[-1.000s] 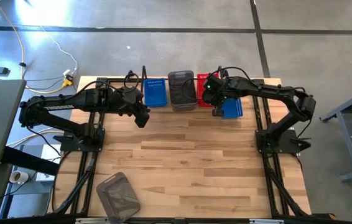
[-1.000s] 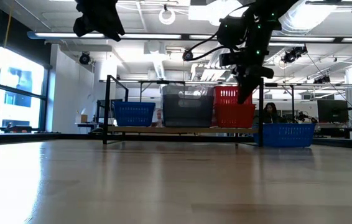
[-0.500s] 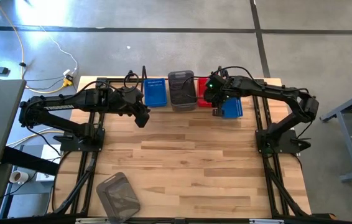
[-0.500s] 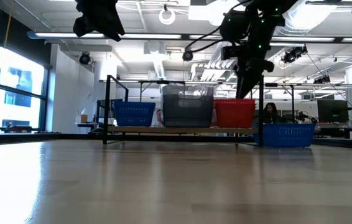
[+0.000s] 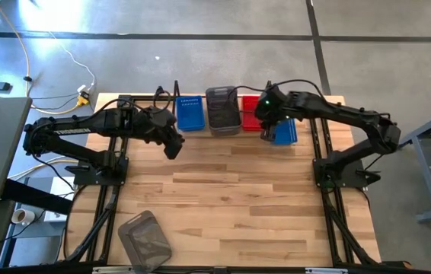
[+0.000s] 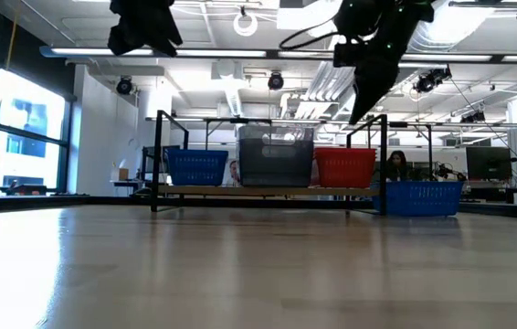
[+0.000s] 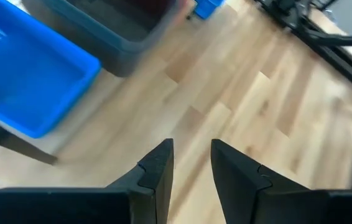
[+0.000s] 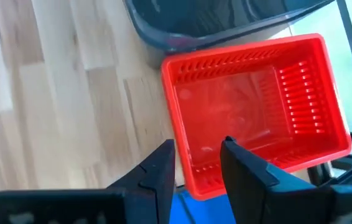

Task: Stack baskets on shelf by color
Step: Stack the black bin on the black bin on the shelf

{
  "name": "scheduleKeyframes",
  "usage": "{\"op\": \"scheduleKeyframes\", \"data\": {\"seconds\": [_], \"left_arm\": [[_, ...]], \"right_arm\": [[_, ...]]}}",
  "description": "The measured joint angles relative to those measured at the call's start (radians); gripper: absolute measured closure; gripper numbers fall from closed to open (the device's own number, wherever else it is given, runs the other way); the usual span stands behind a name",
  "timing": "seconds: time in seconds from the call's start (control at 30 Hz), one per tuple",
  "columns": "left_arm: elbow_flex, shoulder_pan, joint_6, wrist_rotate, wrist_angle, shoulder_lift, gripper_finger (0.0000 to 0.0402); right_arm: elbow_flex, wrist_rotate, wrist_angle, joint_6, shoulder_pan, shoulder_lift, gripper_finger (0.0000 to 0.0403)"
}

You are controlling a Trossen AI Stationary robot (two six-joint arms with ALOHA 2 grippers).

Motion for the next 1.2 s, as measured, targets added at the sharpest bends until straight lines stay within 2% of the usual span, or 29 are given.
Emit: {"op": "scheduleKeyframes", "data": {"seconds": [0.13,0.3,0.47,0.77,1.2], "left_arm": [[0.0,-0.035,-0.058,0.06,0.0,0.0,0.0303],[0.0,-0.142,-0.139,0.057,-0.006,0.0,0.0303],[-0.001,-0.281,-0.245,0.043,-0.035,0.016,0.0303],[-0.001,-0.54,-0.405,0.051,-0.054,0.064,0.0303],[-0.001,-0.888,-0.767,0.004,-0.014,0.182,0.0303]], "right_arm": [[0.0,0.0,0.0,0.091,0.018,-0.03,0.0289],[0.0,0.0,-0.003,0.169,0.043,-0.056,0.0289],[0.0,0.001,0.003,0.213,0.067,-0.075,0.0289],[0.0,-0.007,0.01,0.39,0.141,-0.083,0.0289],[0.0,-0.006,0.01,0.601,0.288,-0.082,0.0289]]}}
